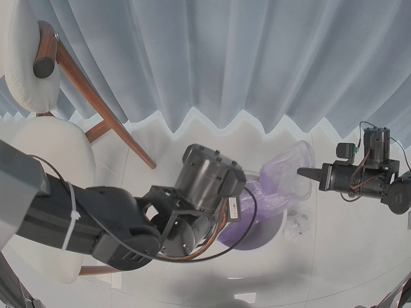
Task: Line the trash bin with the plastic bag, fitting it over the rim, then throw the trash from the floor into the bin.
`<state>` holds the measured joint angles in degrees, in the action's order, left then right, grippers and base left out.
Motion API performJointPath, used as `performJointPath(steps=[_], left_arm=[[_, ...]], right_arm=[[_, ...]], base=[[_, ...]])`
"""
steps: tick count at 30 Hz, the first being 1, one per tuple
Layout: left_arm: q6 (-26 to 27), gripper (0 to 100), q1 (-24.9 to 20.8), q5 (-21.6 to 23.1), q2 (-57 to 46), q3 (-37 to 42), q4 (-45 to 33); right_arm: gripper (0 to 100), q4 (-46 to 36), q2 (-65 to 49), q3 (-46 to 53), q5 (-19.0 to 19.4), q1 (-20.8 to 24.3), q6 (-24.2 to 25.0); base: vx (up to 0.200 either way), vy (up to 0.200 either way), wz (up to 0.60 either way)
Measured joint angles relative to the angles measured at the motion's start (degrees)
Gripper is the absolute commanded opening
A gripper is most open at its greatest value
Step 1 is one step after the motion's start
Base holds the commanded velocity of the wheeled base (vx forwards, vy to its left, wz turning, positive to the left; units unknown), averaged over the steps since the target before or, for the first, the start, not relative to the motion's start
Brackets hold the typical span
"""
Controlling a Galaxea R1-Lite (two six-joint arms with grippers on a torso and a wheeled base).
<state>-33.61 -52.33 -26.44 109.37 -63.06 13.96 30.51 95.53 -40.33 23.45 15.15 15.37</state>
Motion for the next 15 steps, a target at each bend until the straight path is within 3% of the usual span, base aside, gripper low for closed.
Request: performJointPath(steps=[5, 11, 15], left_arm=[[-7.8, 0, -1.28, 2.06, 0.99, -10.86, -8.84], [-12.92, 0, -5.07, 3.46, 6.8, -22.27, -12.13], [-16.2, 0, -6.99, 3.73, 10.67, -25.2, -12.51]], right_arm=[[0, -2.57, 1.39, -5.95, 2.95, -3.67, -5.11], [0, -7.72, 2.05, -9.56, 4.84, -8.13, -8.18], [0, -8.64, 1.94, -9.95, 5.25, -10.25, -9.47]], base=[[0.0, 0.0, 0.0], [0.0, 0.0, 0.0], [0.0, 0.0, 0.0]])
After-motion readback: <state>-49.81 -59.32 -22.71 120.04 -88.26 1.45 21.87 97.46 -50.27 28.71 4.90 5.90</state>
